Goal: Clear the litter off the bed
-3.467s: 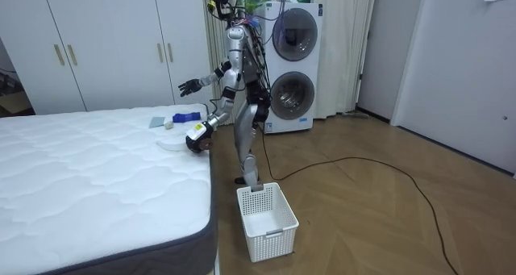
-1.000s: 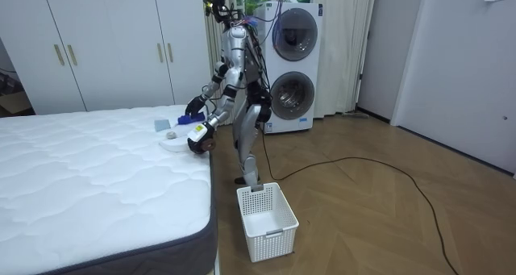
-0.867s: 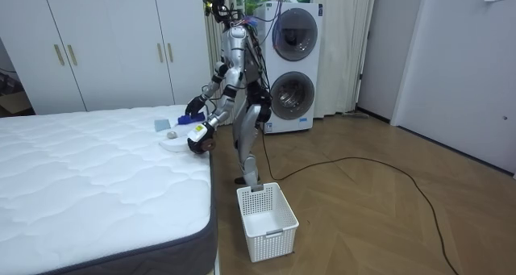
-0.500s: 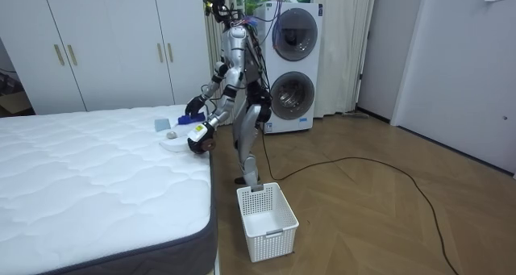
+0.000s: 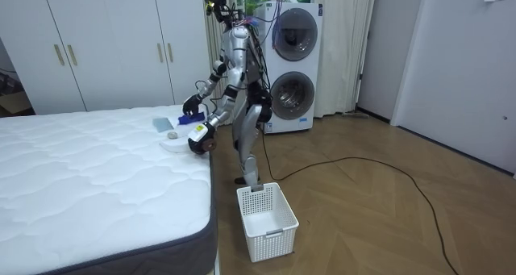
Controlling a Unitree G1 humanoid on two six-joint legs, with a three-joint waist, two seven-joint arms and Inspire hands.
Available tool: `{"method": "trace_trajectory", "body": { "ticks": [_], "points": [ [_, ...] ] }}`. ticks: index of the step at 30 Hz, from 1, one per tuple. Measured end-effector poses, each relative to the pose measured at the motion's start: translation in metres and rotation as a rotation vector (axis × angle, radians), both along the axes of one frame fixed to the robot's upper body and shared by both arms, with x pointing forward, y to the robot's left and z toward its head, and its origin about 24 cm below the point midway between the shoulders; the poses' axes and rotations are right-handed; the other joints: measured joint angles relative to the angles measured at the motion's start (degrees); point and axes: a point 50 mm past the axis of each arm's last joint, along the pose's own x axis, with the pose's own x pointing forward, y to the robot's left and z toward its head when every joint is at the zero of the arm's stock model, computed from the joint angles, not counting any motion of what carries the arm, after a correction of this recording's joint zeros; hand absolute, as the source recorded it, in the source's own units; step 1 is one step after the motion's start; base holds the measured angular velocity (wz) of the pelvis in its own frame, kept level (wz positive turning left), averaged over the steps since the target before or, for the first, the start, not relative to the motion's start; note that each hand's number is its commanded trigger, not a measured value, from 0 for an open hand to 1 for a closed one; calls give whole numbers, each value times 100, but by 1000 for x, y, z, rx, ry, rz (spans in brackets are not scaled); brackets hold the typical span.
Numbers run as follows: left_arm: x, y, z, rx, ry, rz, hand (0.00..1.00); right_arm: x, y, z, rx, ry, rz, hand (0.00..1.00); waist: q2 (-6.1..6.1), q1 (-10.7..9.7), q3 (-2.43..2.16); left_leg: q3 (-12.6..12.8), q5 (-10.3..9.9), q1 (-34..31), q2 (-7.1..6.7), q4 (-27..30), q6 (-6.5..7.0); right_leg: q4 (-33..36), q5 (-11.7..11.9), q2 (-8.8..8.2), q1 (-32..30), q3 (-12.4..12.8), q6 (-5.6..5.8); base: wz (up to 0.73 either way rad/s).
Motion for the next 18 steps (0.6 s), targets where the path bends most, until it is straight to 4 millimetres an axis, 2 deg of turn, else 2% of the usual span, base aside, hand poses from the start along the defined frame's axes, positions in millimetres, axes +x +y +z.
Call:
{"method": "trace_trajectory", "body": {
  "ticks": [3, 7, 10, 12, 14, 18],
  "points": [
    [3, 3, 4, 29, -10, -12, 100, 4, -4, 6, -148, 43, 67, 100, -168, 53, 8, -1, 1, 0, 1, 10, -2, 20, -8, 0, -10, 9, -1, 0],
    [9, 14, 15, 100, -34, -37, 100, 7, -22, 20, -422, 99, 149, 100, -450, 185, 8, 20, 2, -2, 52, 32, -3, -15, 18, 21, 22, -27, -27, -2],
    [10, 22, 21, 147, -47, -52, 100, 15, -25, 34, -613, 111, 217, 100, -529, 260, 15, 30, 0, -23, 136, 52, -4, -100, 97, 88, 31, -19, -41, -8],
    [11, 24, 24, 176, -56, -70, 100, 21, -24, 43, -710, 112, 258, 100, -547, 303, 22, 23, 0, -25, 136, 46, -5, -126, 126, 106, 29, -27, -55, -8],
    [13, 26, 28, 203, -66, -87, 100, 28, -20, 52, -810, 100, 309, 100, -580, 321, 29, 23, -1, -21, 136, 1, -8, -144, 135, 116, 18, -25, -61, 0],
    [12, 40, 34, 247, -84, -69, 100, 42, -2, 69, -1025, 44, 448, 100, -749, 340, 34, 13, 31, 2, 200, -94, -66, -327, 224, 239, 59, -8, -103, -5]
  ]
}}
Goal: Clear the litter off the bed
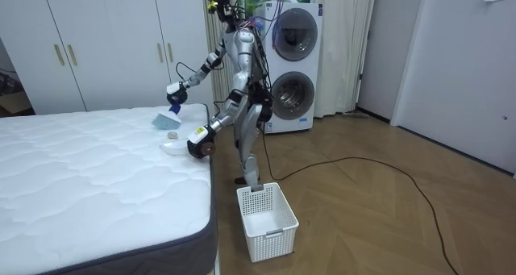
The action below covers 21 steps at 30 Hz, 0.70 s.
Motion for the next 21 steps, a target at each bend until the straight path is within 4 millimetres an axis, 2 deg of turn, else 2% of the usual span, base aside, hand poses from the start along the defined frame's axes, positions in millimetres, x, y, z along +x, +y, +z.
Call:
{"method": "trace_trajectory", "body": {
  "ticks": [2, 8, 10, 13, 16, 21],
  "points": [
    [0, 3, 1, 7, -2, 3, 100, 4, 5, 5, -55, -11, 39, 100, -45, 4, 0, -6, 13, 9, 40, 1, -20, -76, 32, 44, 44, -22, -16, -2],
    [0, 7, 4, 17, -8, 5, 100, 11, 14, 20, -164, -47, 123, 100, -176, 10, 0, 11, 18, 35, 39, -75, -25, -122, 40, 36, 55, -44, -20, -1],
    [-1, 12, 7, 35, -11, 10, 100, 12, 22, 22, -207, -54, 174, 100, -290, 13, 8, 27, 51, 93, 55, -101, -44, -129, 39, 44, 107, -25, -21, -4],
    [0, 16, 12, 69, -30, -6, 100, 16, 35, 31, -251, -95, 241, 100, -360, 28, 14, 41, 48, 110, 117, -100, -54, -231, 54, 126, 172, 10, -31, -1],
    [0, 15, 12, 66, -40, -15, 100, 19, 46, 43, -269, -153, 293, 100, -373, 115, 14, 56, 42, 123, 151, -119, -70, -305, 93, 159, 190, -28, -55, -8],
    [1, 13, 14, 72, -48, -39, 100, 21, 70, 56, -243, -221, 390, 100, -371, 139, 15, -19, 52, 119, 146, -122, -85, -402, 98, 162, 247, -145, -62, 7]
  ]
}}
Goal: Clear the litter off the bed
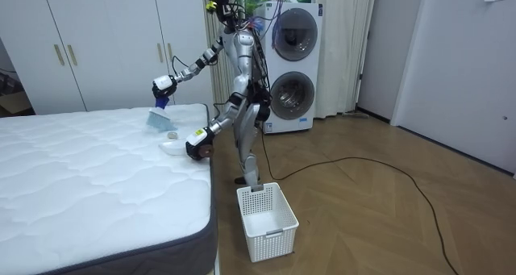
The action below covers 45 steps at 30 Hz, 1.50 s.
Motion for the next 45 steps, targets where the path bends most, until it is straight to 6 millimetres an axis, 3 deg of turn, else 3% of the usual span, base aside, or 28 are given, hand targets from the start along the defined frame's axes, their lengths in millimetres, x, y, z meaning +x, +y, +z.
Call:
{"method": "trace_trajectory", "body": {
  "ticks": [12, 26, 32, 35, 39, 45],
  "points": [
    [0, -5, -1, -7, 19, -27, 100, -4, 45, -3, 40, 87, 131, 100, 2, 114, -1, -5, -1, -3, -15, -65, 2, -85, 8, 4, 12, 3, 18, 1],
    [1, -7, -2, -9, 21, -32, 100, -5, 55, -5, 236, 245, 122, 100, 15, 160, -6, -9, 0, -12, -22, -89, 1, -110, 9, 5, -4, -7, 19, 0],
    [1, -9, -4, -17, 39, -34, 100, -6, 56, -6, 253, 302, 105, 100, 135, 176, -19, -19, 0, -17, -22, -88, 0, -126, 9, 11, 4, -14, 19, 0],
    [-1, -10, -7, -21, 51, -31, 100, -6, 54, -10, 312, 353, 85, 100, 264, 183, -31, -17, 0, -14, -23, -83, 1, -100, 9, 4, 2, -14, 19, 0],
    [-1, -16, -10, -17, 62, -31, 100, -11, 54, -26, 390, 475, 59, 100, 385, 208, -41, 0, 6, 29, -26, -91, -4, -63, 8, -6, 10, 2, 18, -2],
    [-3, -20, -17, -12, 95, -32, 100, -19, 49, -59, 551, 673, -37, 100, 395, 212, -38, 0, 8, 122, -39, -74, -1, 4, 2, -42, 90, -8, 24, 1]
  ]
}}
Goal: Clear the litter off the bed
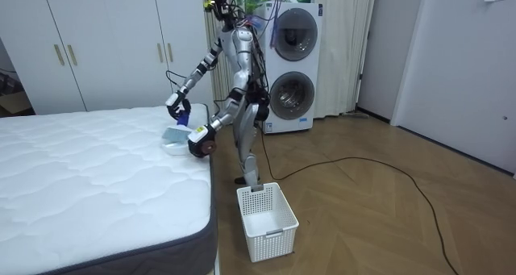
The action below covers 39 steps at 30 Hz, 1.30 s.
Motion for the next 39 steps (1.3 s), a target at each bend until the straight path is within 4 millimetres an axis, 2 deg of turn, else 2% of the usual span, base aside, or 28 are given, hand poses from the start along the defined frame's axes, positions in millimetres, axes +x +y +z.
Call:
{"method": "trace_trajectory", "body": {
  "ticks": [8, 12, 19, 26, 35, 36, 37, 38, 39],
  "points": [
    [0, -4, -3, -16, 27, -2, 100, -3, 18, -3, 144, 76, 26, 100, 3, -65, 2, -64, 6, -9, -47, -22, 11, 26, -3, -20, 2, -7, -4, 5],
    [-1, -7, -8, -33, 39, 6, 100, -1, 22, 0, 224, 92, 16, 100, 8, -72, 5, -72, 23, -14, -88, 36, 39, 105, -25, -71, 7, -1, 29, 3],
    [-1, -11, -9, -41, 43, 2, 100, 5, 11, 9, 298, 62, -45, 100, 23, -114, 13, -128, 24, -41, -116, 67, 50, 102, -40, -90, 55, -48, 54, 7],
    [-3, -10, -11, -40, 55, 9, 100, 5, 2, 2, 284, 84, -85, 100, 25, -116, 12, -125, 25, 45, -121, 15, 49, 97, -41, -96, 88, -74, 53, 0],
    [-4, -11, -12, -54, 50, 6, 100, 2, -22, -5, 280, 95, -154, 100, 39, -84, 5, -94, 25, 47, -111, 45, 49, 98, -40, -86, 82, -27, 53, -2],
    [-5, -11, -13, -57, 50, 3, 100, 1, -25, -5, 286, 95, -160, 96, 56, -81, -4, -88, 25, 47, -108, 72, 50, 104, -40, -83, 85, 7, 53, -5],
    [-7, -11, -15, -60, 48, -1, 100, 0, -29, -6, 309, 93, -177, 56, 82, -81, -20, -88, 24, 59, -112, 83, 50, 103, -40, -86, 105, 12, 54, -4],
    [-8, -11, -15, -60, 47, -2, 100, -1, -31, -6, 319, 89, -187, 24, 94, -81, -27, -88, 25, 71, -114, 81, 51, 102, -40, -89, 117, 13, 54, 0],
    [-9, -10, -16, -61, 46, 0, 100, -2, -34, -8, 341, 87, -208, 0, 100, -80, -31, -84, 25, 133, -117, 54, 52, 92, -42, -91, 168, 15, 56, 0]
  ]
}}
